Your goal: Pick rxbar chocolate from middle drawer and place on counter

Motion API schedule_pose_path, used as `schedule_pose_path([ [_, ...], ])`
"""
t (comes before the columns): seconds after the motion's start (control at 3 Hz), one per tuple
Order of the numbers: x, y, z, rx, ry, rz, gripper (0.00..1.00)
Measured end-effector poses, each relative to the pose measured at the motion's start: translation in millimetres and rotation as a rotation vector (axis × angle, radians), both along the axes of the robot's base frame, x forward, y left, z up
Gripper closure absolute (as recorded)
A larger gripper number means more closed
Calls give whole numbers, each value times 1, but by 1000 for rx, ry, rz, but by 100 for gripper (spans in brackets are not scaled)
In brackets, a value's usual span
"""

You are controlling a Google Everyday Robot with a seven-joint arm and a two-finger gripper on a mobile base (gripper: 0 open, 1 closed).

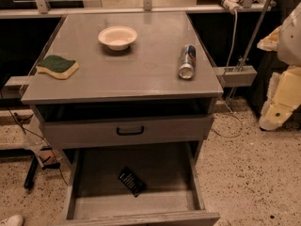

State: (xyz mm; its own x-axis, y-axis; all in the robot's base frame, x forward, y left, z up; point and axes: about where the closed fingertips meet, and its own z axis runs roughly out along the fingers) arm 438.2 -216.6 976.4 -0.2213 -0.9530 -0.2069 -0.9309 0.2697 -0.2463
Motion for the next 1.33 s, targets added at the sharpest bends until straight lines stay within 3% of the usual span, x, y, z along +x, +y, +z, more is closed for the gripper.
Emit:
schedule_pose_path([
  [0.67, -3, 9, -10, 0, 12, -10, 0],
  [1.0, -9, 34, -33, 7, 23, -9, 0],
  [1.33, -17, 65, -84, 14, 77, -4, 0],
])
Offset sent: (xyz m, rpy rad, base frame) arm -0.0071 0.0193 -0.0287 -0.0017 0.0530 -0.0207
